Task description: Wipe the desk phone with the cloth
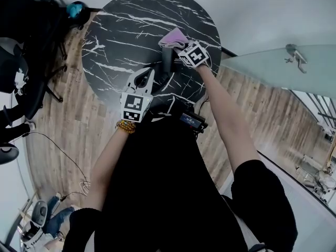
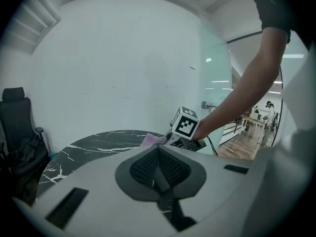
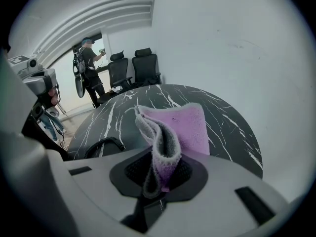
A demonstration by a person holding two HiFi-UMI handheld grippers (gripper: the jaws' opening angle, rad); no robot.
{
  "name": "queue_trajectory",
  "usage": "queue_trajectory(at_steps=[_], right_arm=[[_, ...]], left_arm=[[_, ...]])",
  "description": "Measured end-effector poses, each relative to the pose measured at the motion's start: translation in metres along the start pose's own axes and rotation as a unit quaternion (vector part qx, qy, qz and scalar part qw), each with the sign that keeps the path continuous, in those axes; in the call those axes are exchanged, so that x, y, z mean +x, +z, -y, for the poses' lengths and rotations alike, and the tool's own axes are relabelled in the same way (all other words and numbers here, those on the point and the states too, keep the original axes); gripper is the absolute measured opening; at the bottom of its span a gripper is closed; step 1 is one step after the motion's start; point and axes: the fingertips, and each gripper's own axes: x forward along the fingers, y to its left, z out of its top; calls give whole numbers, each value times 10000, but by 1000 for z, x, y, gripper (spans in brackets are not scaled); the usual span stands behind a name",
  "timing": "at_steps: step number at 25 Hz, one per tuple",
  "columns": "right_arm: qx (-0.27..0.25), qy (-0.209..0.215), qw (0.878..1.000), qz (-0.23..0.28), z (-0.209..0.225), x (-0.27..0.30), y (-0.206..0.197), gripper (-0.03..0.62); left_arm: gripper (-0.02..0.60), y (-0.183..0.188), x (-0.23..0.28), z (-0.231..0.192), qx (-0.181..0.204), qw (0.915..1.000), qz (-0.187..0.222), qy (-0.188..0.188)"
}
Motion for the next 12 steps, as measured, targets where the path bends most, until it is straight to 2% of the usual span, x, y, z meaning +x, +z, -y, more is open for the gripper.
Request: queue_trajectory(at_steps=[12], right_arm=[[23, 49, 10000, -68, -4, 1, -4, 63]], left_arm=[[14, 0, 2, -1, -7, 10000, -10, -32]])
